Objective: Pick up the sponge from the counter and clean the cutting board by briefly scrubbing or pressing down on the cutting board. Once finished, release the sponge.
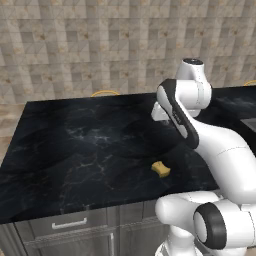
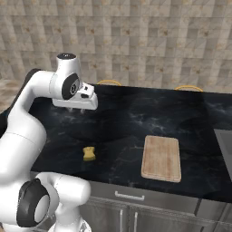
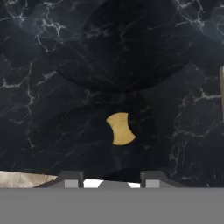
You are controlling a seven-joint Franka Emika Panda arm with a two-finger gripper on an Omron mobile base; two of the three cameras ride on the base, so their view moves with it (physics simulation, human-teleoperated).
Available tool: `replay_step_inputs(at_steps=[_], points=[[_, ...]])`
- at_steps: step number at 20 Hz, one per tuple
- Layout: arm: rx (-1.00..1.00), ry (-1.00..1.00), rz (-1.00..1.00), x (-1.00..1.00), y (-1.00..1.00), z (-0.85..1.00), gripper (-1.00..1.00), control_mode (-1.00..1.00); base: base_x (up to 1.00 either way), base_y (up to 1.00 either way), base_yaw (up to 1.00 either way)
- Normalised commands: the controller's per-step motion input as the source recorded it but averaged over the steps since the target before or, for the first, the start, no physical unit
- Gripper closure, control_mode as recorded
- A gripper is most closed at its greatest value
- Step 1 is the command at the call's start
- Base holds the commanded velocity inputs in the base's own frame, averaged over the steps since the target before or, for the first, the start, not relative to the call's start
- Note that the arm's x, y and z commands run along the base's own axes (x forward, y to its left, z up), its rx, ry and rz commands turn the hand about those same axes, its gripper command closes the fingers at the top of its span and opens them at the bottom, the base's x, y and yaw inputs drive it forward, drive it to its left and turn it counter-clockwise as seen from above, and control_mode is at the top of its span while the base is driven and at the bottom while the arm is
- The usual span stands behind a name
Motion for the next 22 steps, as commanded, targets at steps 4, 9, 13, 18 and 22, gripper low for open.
replay_step_inputs(at_steps=[4, 9, 13, 18, 22], points=[[0.0, 0.0, 0.0, 0.0, 0.0, -0.29, -1.0, -1.0, 0.0, 0.0, 0.0], [0.0, 0.0, 0.0, 0.0, 0.0, -0.64, -1.0, -1.0, 0.0, 0.0, 0.0], [0.0, 0.02, 0.0, 0.0, 0.0, -0.49, -1.0, -1.0, 0.0, 0.0, 0.0], [0.0, 0.03, 0.0, 0.17, 0.0, -0.5, -1.0, -1.0, 0.0, 0.0, 0.0], [0.05, 0.06, 0.0, 0.16, -0.18, -0.3, -1.0, -1.0, 0.0, 0.0, 0.0]])
